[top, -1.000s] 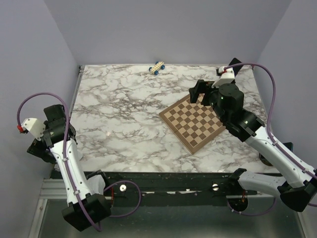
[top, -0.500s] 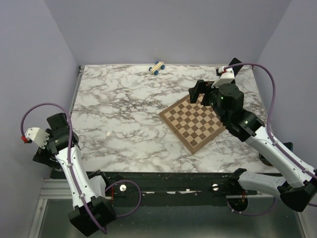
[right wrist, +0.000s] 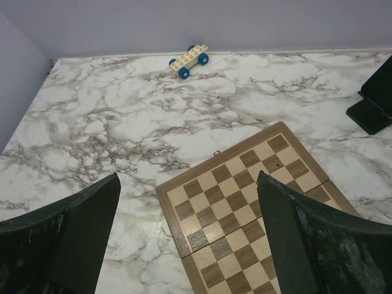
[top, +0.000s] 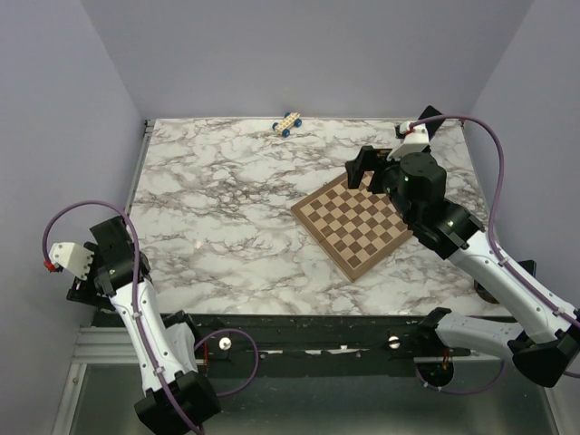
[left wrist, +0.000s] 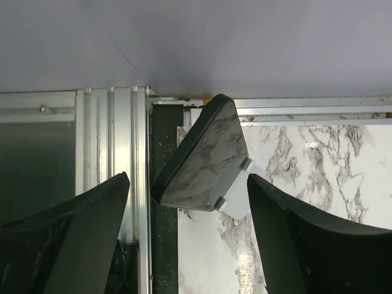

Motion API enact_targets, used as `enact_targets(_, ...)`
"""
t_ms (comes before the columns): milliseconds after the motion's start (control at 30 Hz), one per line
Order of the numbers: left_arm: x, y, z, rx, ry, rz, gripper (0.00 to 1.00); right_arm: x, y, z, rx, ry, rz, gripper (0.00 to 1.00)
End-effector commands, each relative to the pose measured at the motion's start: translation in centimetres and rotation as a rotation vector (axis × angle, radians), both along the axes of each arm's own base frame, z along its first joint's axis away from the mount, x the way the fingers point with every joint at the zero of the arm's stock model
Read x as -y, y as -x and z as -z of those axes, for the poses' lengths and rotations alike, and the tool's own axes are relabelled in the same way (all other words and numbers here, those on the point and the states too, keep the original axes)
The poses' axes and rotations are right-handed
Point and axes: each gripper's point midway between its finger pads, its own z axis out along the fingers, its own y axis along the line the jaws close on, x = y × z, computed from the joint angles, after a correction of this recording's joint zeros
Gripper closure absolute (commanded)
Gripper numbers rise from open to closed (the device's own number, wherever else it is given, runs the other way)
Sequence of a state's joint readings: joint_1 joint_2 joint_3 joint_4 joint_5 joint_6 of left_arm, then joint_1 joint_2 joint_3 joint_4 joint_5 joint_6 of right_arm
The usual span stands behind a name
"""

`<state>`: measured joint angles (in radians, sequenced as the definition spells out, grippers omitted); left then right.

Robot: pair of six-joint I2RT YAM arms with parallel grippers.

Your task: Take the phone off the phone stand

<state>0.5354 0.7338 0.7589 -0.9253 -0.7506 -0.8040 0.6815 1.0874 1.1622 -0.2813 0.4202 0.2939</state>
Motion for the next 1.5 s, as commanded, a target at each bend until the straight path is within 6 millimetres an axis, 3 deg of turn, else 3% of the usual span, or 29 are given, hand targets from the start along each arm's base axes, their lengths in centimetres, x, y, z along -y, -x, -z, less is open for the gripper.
enact_targets(0, -0.6, 0.0, -0.7, 0.047, -0.047, -0.034, 0.15, -0.5, 0.2, -0.3, 0.008, -0.002, -0.027, 0.0)
enact_targets(333, -0.3, 0.6, 0.0, 0.071, -0.042, -0.068, 0.17, -0.6, 0.1, -0.1, 0.005, 0.0, -0.024, 0.0)
enact_targets(600, -0.4, 0.4, 0.3, 0.103, -0.053, -0.082, 0.29, -0.6, 0.0, 0.1, 0.002, 0.003, -0.024, 0.0)
enact_targets(933, -0.6, 0.2, 0.4, 0.108, -0.057, -0.082, 0.31, -0.6, -0.1, 0.2, 0.001, 0.006, -0.022, 0.0)
enact_targets(1467, -0.6, 0.2, 0.6, 0.095, -0.063, -0.07, 0.45, -0.5, 0.0, 0.0, 0.006, 0.003, -0.02, 0.0)
